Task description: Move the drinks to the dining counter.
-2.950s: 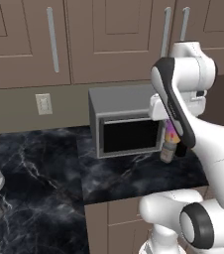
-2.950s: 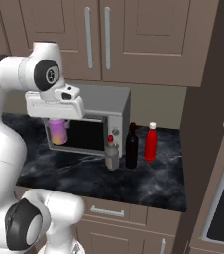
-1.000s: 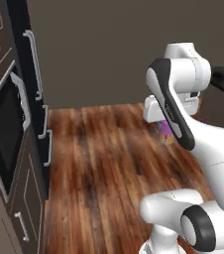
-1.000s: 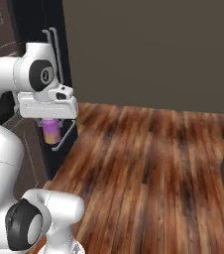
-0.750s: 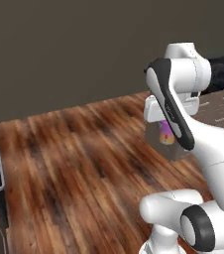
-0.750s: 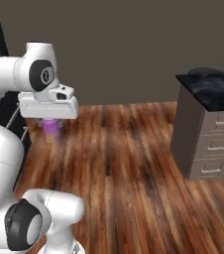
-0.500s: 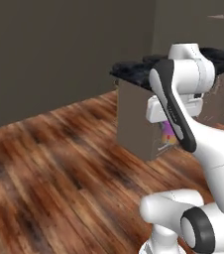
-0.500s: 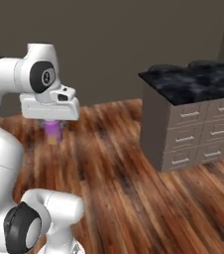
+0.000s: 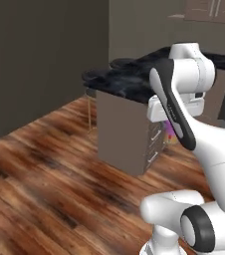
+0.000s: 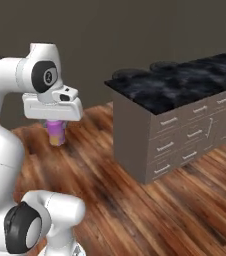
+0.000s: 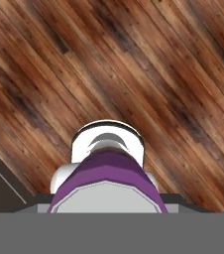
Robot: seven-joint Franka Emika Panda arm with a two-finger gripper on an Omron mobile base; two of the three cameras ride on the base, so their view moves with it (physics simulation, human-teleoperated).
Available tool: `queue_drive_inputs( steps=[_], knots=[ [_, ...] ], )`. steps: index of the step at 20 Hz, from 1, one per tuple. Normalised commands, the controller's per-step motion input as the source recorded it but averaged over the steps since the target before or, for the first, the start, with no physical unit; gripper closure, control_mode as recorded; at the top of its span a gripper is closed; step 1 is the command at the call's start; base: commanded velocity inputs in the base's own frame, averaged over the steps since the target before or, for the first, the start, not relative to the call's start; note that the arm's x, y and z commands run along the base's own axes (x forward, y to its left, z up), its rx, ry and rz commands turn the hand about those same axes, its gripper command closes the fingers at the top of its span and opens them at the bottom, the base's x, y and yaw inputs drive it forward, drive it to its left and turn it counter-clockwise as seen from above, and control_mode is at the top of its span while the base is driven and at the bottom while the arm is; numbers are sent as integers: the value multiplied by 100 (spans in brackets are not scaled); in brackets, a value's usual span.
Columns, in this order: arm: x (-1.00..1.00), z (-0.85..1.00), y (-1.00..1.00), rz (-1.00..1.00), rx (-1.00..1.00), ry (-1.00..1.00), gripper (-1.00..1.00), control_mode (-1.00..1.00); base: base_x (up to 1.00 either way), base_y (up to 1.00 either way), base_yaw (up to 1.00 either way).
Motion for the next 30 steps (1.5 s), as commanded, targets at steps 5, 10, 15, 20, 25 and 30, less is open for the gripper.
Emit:
queue_drive_inputs(
  steps=[5,10,15,20,25,30],
  knots=[
    [0,0,0,0,0,0,100,100,100,60,-46],
    [0,0,0,0,0,0,100,100,100,64,-51],
    [0,0,0,0,0,0,100,100,90,57,-52],
    [0,0,0,0,0,0,100,100,89,63,-49],
    [0,0,0,0,0,0,100,100,75,80,-45],
    [0,0,0,0,0,0,100,100,53,72,-34]
  ],
)
